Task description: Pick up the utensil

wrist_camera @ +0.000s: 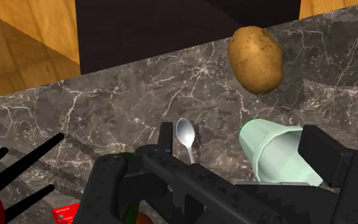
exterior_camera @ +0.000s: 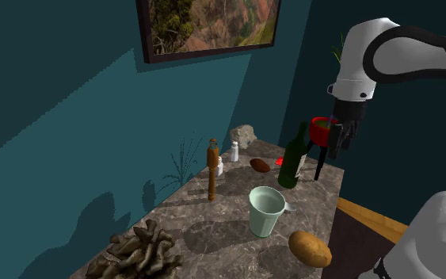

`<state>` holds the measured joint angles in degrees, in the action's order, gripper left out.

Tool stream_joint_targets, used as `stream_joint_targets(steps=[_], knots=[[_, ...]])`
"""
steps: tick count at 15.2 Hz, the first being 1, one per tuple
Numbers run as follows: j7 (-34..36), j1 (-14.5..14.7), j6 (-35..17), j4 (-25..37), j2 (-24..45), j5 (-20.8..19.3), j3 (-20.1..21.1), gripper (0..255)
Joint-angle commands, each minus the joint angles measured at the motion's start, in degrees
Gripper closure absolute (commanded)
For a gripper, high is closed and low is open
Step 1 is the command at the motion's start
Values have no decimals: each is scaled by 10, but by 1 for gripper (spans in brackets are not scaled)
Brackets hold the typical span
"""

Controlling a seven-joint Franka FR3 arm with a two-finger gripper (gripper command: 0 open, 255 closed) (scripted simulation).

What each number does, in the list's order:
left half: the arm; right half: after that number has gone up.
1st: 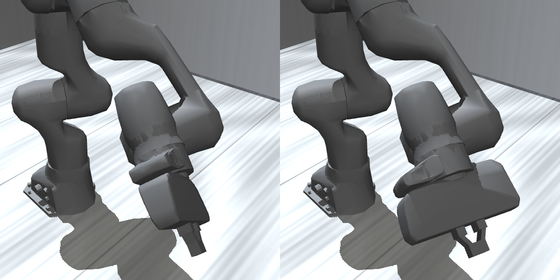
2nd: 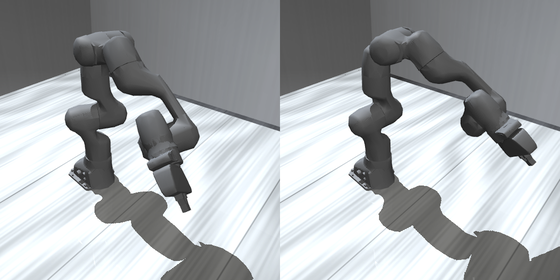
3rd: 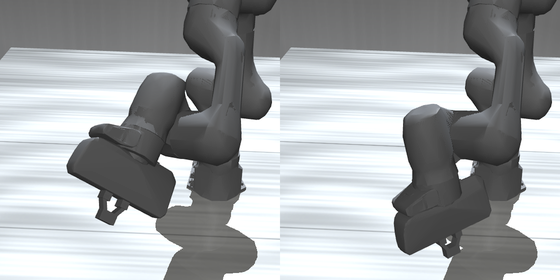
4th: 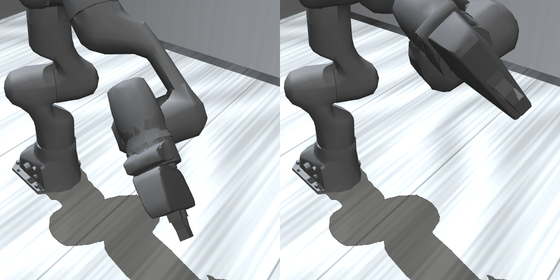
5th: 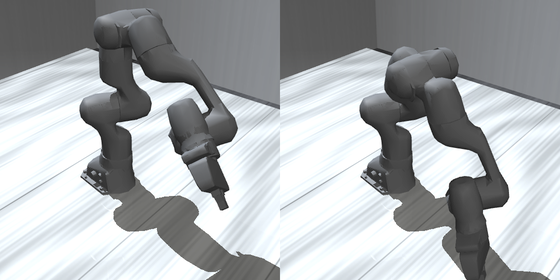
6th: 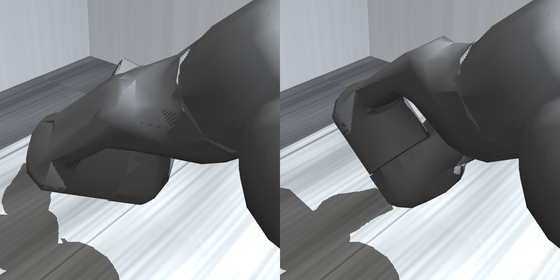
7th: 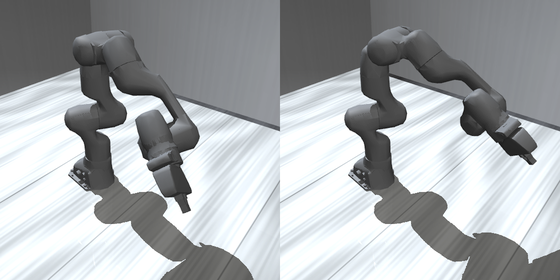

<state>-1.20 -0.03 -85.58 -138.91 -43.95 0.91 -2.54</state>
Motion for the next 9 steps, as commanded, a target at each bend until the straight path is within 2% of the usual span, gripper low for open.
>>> stream_joint_targets(steps=[1, 9], knots=[[0, 0, 0, 0, 0, 0, 0, 0], [20, 31, -44, 128, 182, 21, 41, 0]])
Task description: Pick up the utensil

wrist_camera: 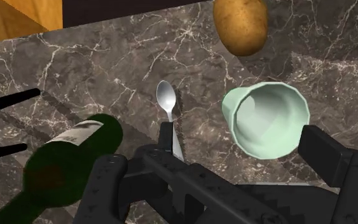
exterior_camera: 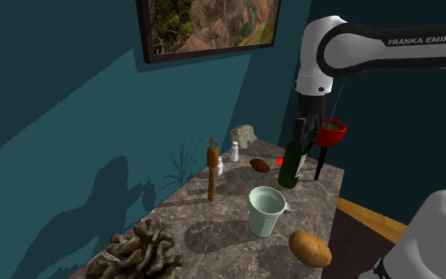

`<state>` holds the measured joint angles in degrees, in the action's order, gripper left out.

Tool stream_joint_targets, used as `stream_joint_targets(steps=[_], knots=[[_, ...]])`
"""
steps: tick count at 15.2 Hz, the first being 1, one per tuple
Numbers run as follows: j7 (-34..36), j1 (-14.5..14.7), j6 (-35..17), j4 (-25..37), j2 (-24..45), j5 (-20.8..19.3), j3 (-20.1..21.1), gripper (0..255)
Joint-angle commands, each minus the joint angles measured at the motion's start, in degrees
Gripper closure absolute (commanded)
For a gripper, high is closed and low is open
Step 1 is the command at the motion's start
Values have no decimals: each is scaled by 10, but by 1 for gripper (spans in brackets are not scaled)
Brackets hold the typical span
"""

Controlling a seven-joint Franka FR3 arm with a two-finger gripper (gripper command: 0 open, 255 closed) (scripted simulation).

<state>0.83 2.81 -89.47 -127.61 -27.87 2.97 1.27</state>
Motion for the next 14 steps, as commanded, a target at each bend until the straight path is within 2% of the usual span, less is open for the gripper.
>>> stream_joint_targets(steps=[1, 8, 14], knots=[[3, 6, -7, 34, 44, 2, 8, 0], [23, 27, -4, 186, 202, -1, 40, 0], [43, 48, 27, 350, 345, -17, 63, 0]])
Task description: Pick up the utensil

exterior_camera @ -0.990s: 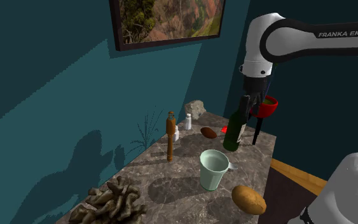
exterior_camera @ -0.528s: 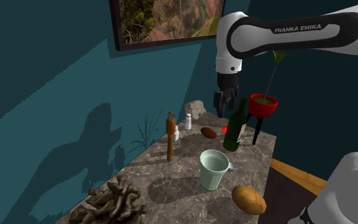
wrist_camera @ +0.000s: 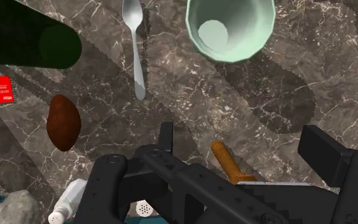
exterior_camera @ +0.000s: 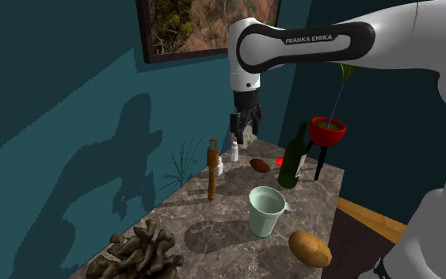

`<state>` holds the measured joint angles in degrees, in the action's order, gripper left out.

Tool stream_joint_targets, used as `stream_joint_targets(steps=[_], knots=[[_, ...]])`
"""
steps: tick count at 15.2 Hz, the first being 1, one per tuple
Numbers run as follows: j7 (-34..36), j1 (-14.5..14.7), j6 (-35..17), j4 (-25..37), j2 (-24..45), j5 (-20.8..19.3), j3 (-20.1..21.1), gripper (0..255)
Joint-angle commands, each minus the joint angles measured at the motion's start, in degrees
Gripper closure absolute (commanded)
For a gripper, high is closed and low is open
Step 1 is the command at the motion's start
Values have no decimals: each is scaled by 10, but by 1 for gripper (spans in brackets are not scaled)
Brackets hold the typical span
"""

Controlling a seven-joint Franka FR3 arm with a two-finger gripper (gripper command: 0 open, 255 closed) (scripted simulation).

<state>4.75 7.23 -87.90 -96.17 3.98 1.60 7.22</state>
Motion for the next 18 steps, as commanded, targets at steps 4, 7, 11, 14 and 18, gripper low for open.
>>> stream_joint_targets(steps=[4, 7, 11, 14, 18], knots=[[16, 24, 51, 176, 134, -20, 15, 0], [23, 46, 99, 313, 229, -36, 21, 0], [22, 48, 79, 298, 235, -37, 21, 0], [22, 46, 53, 267, 230, -37, 21, 0], [22, 45, 40, 251, 227, -36, 21, 255]])
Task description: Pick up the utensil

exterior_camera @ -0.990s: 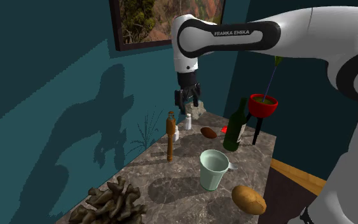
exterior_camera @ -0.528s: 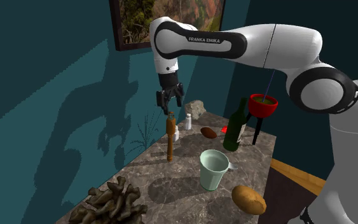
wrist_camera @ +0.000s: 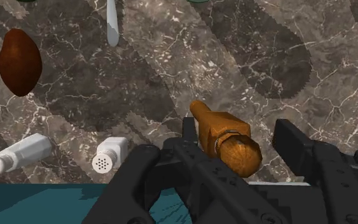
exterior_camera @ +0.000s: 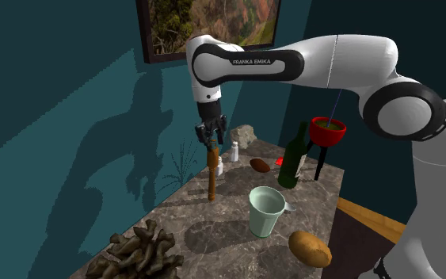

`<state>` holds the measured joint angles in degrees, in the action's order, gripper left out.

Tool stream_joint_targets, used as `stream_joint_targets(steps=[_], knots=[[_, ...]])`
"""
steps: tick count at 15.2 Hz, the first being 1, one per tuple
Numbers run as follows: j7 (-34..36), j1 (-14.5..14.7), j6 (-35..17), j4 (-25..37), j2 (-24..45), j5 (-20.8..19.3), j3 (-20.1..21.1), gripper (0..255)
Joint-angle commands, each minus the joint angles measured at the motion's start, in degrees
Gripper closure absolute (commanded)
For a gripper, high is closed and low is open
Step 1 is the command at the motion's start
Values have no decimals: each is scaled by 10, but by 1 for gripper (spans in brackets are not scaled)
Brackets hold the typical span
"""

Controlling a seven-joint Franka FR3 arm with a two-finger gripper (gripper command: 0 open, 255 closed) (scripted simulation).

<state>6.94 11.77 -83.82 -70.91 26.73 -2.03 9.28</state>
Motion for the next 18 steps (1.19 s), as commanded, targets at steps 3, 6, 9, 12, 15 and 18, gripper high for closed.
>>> stream_joint_targets(steps=[3, 6, 9, 12, 15, 18], knots=[[0, 0, -2, -2, 0, 0, 0, 255], [0, 0, -2, -2, -1, 0, 0, 255], [0, 0, -2, -1, 0, 0, 0, 255], [0, 1, 24, 29, 4, -1, 0, 255], [1, 3, 51, 62, 11, -1, 0, 255], [2, 6, 80, 100, 20, -2, 0, 255]])
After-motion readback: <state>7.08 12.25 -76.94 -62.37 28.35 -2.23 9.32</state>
